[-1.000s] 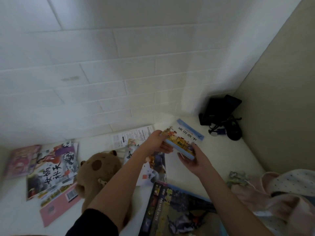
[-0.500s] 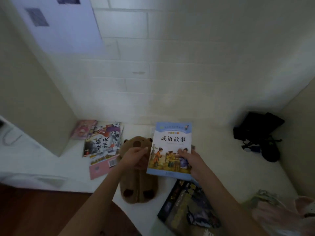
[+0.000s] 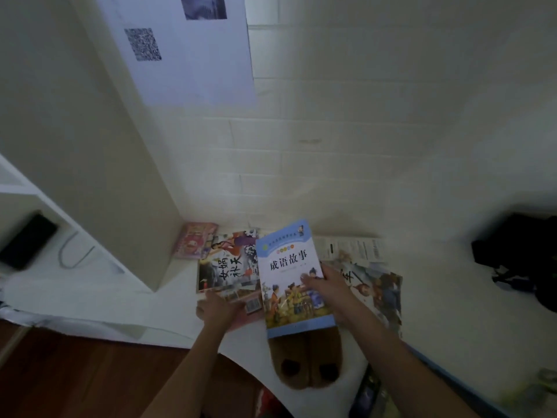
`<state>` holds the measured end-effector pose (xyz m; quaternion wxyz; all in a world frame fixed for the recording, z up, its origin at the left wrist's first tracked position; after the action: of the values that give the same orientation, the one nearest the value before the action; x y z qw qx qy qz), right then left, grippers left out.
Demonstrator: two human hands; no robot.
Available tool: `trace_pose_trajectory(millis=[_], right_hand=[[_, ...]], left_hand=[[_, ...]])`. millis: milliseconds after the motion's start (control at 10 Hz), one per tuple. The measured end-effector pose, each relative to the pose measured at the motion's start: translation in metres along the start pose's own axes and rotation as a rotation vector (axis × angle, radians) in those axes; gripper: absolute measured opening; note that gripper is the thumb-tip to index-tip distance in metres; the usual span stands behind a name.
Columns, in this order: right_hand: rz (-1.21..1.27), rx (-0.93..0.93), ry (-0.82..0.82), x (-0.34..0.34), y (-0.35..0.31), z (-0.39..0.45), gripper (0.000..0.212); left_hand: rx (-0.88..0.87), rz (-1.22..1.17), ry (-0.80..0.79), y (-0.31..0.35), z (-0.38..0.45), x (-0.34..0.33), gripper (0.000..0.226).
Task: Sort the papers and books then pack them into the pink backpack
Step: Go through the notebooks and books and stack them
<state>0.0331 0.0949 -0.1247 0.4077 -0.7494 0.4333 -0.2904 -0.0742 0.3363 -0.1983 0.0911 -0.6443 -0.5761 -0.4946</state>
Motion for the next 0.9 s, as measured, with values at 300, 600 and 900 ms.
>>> trace_pose_trajectory(millis=[300,600,900], right_hand=[[-0.062,-0.091,-0.039,-0.064,0.005,0.05,0.022],[0.048,-0.193,0.021,-0.06,0.017,0.074,0.028],[0.242,-0.271,0.046,-0.056,0.015,0.074,0.031]], left_hand=[[0.319,-0.571,0.14,0.0,0.021,0.009,0.064],[0.332,-0.575,-0.169,-0.001,0.051,-0.005,0.056],[0.283,-0.958,-0.388,0.013,0.056,-0.015,0.037]])
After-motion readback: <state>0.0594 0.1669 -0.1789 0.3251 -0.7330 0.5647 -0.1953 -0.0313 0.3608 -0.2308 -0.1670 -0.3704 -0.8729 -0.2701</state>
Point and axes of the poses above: each hand's wrist, its own z-axis towards the middle knuckle, its own x-axis out of the back of the hand, y = z × x, the point moved 8 cm from there along z, towards the middle knuckle, and after that the axes turned 3 degrees about -x, right-handed, at the moved point
